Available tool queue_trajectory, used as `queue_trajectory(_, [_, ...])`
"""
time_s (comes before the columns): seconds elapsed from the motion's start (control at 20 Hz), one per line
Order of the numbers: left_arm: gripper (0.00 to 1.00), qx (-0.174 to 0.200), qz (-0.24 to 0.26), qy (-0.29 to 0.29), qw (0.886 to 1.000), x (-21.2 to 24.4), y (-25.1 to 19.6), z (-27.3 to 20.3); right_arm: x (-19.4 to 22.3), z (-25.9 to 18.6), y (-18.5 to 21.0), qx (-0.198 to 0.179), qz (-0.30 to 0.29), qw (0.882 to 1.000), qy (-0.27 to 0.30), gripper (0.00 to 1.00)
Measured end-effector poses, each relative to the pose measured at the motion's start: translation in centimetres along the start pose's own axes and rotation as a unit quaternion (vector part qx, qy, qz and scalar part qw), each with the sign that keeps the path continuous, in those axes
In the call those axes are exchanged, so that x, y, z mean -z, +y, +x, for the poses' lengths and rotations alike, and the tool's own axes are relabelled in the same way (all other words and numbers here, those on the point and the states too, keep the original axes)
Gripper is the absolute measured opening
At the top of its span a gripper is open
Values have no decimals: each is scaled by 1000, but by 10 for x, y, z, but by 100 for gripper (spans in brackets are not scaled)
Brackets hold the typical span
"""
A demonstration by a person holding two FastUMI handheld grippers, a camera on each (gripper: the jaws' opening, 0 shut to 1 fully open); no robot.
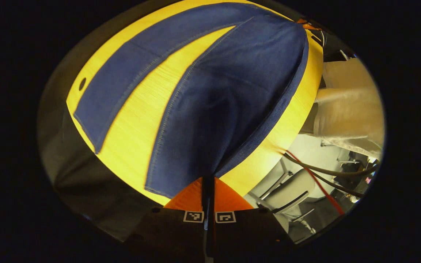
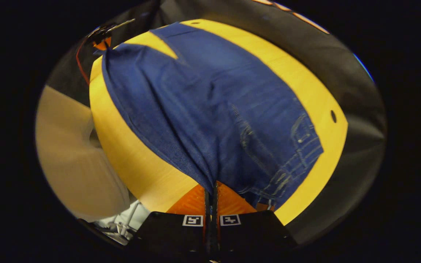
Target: Grasp the waist and the cuffs of the jeans and fold them to make the two legs overlap; first hold the waist and fold one-third of the jeans toward the cuffs, then hold the cuffs and fold the remaining one-third in the same direction to finish folding.
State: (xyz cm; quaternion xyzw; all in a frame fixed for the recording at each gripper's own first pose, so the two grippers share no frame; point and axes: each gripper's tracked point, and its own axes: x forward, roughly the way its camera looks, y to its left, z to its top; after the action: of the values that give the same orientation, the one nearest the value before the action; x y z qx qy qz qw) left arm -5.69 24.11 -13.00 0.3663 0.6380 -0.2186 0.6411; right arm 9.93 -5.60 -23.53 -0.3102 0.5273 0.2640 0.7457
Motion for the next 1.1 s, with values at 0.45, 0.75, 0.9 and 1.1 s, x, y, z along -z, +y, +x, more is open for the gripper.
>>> queue_trajectory(0.45, [0, -82, 80, 81, 990, -83, 152, -70, -117, -32, -90, 50, 128, 986, -92, 2])
queue_trajectory(0.75, [0, -125, 69, 74, 987, -177, 261, -31, -163, 51, -157, 68, 187, 975, -94, 0])
queue_trajectory(0.9, [0, -117, 43, 56, 991, -197, 282, 9, -164, 98, -166, 69, 193, 976, -72, 2])
queue_trajectory(1.1, [0, -130, 36, 32, 990, -212, 302, 41, -162, 112, -169, 41, 231, 969, -73, 3])
